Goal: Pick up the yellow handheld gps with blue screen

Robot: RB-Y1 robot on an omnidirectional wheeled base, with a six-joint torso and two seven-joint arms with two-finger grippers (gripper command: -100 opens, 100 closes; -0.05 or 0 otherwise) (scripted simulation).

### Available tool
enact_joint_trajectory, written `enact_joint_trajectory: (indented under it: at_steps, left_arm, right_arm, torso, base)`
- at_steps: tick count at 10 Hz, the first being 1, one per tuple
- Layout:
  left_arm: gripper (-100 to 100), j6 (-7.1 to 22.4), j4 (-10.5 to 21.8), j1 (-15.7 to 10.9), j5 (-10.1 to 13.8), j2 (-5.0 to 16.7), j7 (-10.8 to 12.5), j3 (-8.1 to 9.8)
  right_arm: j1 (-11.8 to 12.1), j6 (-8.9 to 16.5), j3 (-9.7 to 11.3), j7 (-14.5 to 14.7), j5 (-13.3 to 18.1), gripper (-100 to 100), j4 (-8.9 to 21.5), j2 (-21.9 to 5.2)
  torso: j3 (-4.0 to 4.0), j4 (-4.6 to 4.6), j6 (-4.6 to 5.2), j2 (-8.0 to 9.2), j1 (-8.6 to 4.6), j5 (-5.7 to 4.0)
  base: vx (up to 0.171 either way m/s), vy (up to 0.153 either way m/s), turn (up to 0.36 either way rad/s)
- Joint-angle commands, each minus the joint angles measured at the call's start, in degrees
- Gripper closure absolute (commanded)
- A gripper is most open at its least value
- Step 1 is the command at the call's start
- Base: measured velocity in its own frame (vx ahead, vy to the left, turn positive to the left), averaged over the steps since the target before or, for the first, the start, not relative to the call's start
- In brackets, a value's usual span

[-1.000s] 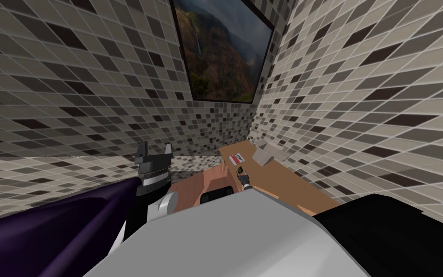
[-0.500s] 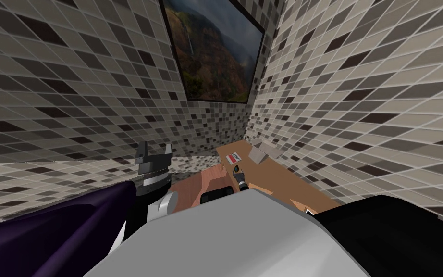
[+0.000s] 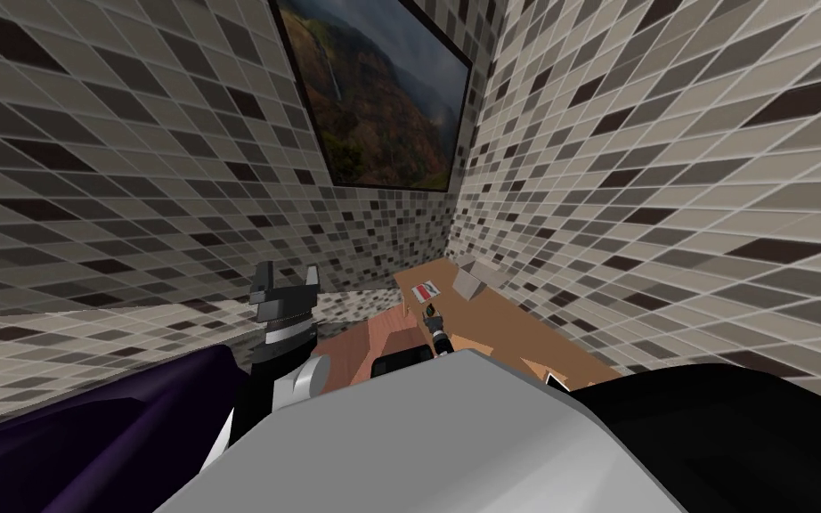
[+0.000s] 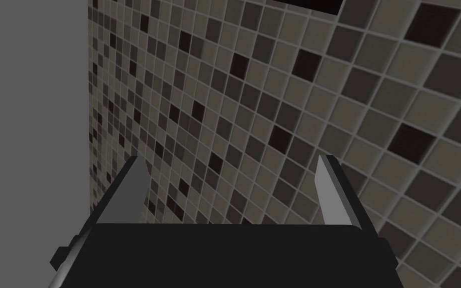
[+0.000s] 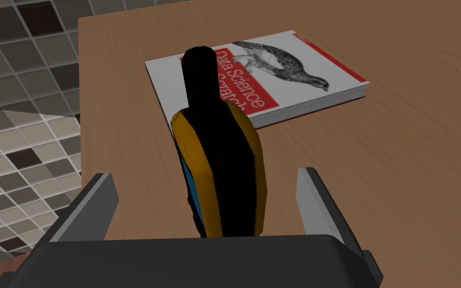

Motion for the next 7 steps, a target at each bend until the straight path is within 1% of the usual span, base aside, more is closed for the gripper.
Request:
enact_joint_trajectory:
  at_steps: [1, 2, 3, 4, 5, 6, 7]
  left_arm:
    - [0, 0.00, 0.00, 0.00, 0.00, 0.00, 0.00, 0.00]
    - [0, 0.00, 0.00, 0.00, 0.00, 0.00, 0.00, 0.01]
    - [0, 0.00, 0.00, -0.01, 0.00, 0.00, 0.00, 0.00]
    - [0, 0.00, 0.00, 0.00, 0.00, 0.00, 0.00, 0.00]
    - [0, 0.00, 0.00, -0.01, 0.00, 0.00, 0.00, 0.00]
    - [0, 0.00, 0.00, -0.01, 0.00, 0.00, 0.00, -0.01]
    - [0, 0.00, 0.00, -0.01, 0.00, -0.01, 0.00, -0.01]
  right_arm:
    - [-2.86, 2.69, -2.76, 1.85, 2.86, -100, 1.17, 2.86]
    - [-2.96, 2.69, -2.76, 1.85, 4.04, -100, 1.17, 4.15]
    - [-5.20, 4.11, -4.59, 2.89, 5.97, -100, 2.53, 5.69]
    - [-5.20, 4.11, -4.59, 2.89, 6.81, -100, 2.53, 7.05]
    - [-5.20, 4.11, -4.59, 2.89, 6.81, -100, 0.72, 7.05]
    - [-5.20, 4.11, -4.59, 2.89, 6.81, -100, 2.53, 7.05]
    - [-5.28, 4.08, -4.54, 2.88, 6.76, -100, 2.17, 6.94]
  torso:
    - [0.00, 0.00, 0.00, 0.00, 0.00, 0.00]
    - [0.05, 0.02, 0.01, 0.09, -0.23, -0.04]
    - [0.08, 0.03, -0.02, 0.15, -0.17, -0.05]
    - [0.07, 0.02, 0.00, 0.12, -0.17, -0.04]
    - [0.07, 0.02, -0.01, 0.12, -0.06, -0.02]
    - [0.03, 0.01, -0.03, 0.06, 0.12, 0.02]
    - [0.01, 0.00, -0.02, 0.01, 0.24, 0.05]
  base:
    - [-0.053, -0.137, -0.289]
    - [-0.054, -0.113, -0.052]
    - [-0.041, -0.112, -0.158]
    - [-0.026, -0.079, -0.055]
    - [-0.013, -0.027, 0.022]
    - [-0.001, 0.005, 0.010]
    - [0.000, 0.000, 0.000]
